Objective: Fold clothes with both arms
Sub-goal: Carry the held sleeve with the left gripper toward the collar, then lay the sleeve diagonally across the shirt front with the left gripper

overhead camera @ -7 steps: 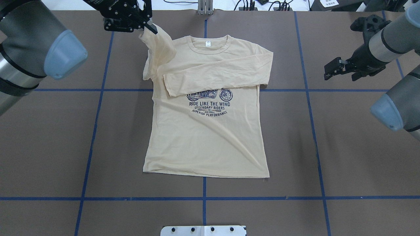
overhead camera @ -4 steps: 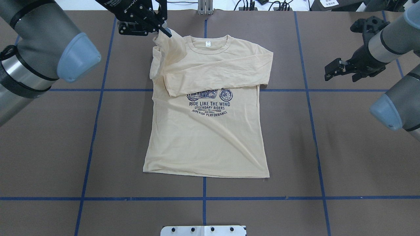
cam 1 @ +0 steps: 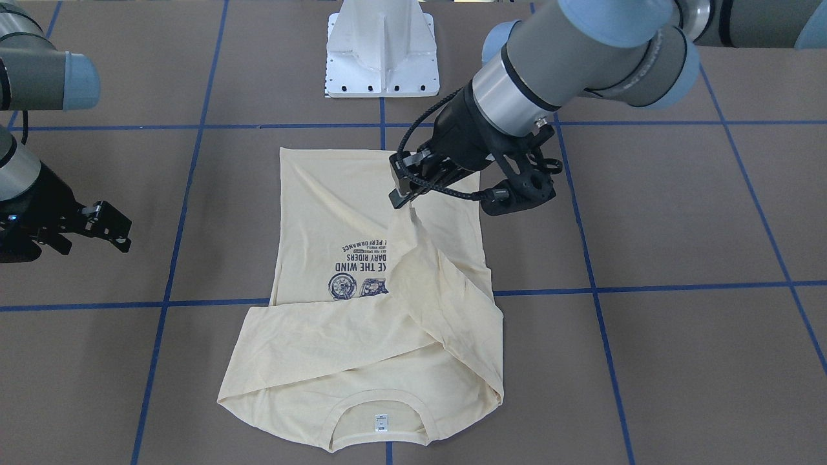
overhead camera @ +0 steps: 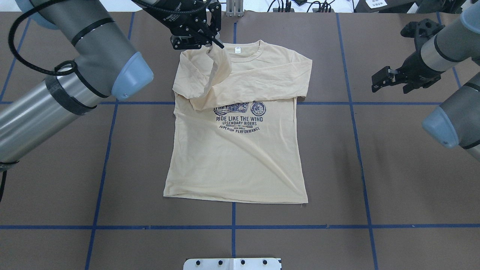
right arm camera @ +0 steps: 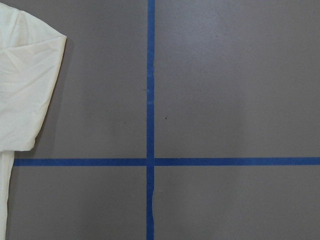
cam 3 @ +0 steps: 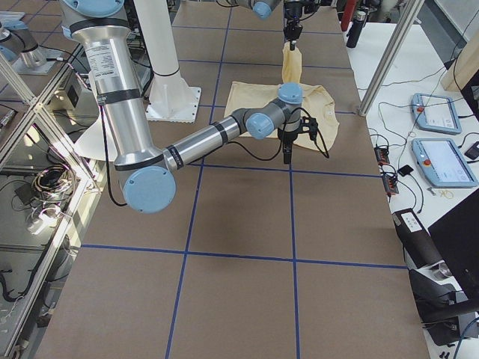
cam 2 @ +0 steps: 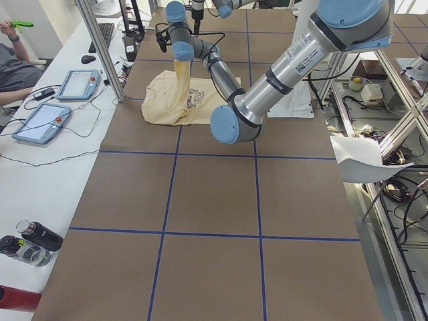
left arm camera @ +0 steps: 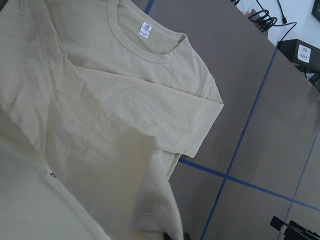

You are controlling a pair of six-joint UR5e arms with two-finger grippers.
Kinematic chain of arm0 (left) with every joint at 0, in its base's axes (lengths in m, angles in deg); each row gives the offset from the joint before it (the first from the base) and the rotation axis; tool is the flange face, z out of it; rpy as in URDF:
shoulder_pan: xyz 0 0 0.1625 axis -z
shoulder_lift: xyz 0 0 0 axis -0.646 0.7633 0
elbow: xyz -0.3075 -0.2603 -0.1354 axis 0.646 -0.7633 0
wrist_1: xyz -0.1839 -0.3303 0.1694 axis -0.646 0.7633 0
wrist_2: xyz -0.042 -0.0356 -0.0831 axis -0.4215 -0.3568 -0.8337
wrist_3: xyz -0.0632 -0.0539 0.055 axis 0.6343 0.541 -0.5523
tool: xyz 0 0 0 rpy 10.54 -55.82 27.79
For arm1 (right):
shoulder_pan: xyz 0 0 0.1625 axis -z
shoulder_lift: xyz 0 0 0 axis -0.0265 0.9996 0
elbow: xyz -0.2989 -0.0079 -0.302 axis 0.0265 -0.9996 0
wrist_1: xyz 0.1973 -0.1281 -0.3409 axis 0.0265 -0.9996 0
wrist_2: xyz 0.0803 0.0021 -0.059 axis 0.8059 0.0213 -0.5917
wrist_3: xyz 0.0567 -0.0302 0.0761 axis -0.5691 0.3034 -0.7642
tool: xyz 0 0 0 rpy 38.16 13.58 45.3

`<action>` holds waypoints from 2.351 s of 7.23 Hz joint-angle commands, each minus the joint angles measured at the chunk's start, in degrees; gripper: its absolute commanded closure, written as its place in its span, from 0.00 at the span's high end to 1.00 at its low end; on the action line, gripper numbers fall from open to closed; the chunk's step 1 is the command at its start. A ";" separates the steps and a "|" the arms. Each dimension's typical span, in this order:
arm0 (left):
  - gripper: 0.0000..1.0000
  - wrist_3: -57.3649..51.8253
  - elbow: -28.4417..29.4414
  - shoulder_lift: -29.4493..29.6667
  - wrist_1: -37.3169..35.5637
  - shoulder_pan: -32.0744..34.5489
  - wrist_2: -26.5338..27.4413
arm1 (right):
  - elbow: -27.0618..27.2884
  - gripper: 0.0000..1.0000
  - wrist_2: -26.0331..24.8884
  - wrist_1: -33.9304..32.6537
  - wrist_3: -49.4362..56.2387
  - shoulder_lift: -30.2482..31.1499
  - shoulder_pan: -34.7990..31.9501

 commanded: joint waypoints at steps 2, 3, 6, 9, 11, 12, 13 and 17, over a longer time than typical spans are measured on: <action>0.00 4.99 4.65 3.00 4.94 -3.33 4.33 | -1.36 1.00 -0.03 0.31 0.00 -0.55 0.08; 0.00 6.13 5.01 3.01 5.02 -3.33 4.51 | -1.36 1.00 -0.03 0.31 0.00 -0.55 0.08; 0.00 10.60 9.82 3.45 12.27 -6.37 9.82 | -1.36 1.00 -0.03 0.31 0.00 -0.72 0.08; 0.00 12.12 17.46 4.76 19.51 -13.15 19.42 | -1.62 1.00 -0.03 0.22 -0.09 -0.81 0.08; 0.00 11.94 22.39 4.69 24.59 -18.15 23.91 | -3.11 1.00 -0.03 0.31 -0.09 -1.16 0.17; 0.00 11.94 23.20 4.60 25.06 -20.44 26.02 | -4.33 1.00 -0.03 0.31 -0.17 -2.81 0.17; 0.00 11.86 23.20 4.51 25.06 -22.29 27.69 | -4.69 1.00 -0.03 0.31 -0.18 -3.18 0.08; 0.00 11.24 22.77 4.33 25.06 -23.54 27.62 | -4.79 1.00 -0.03 0.31 -0.26 -3.18 0.08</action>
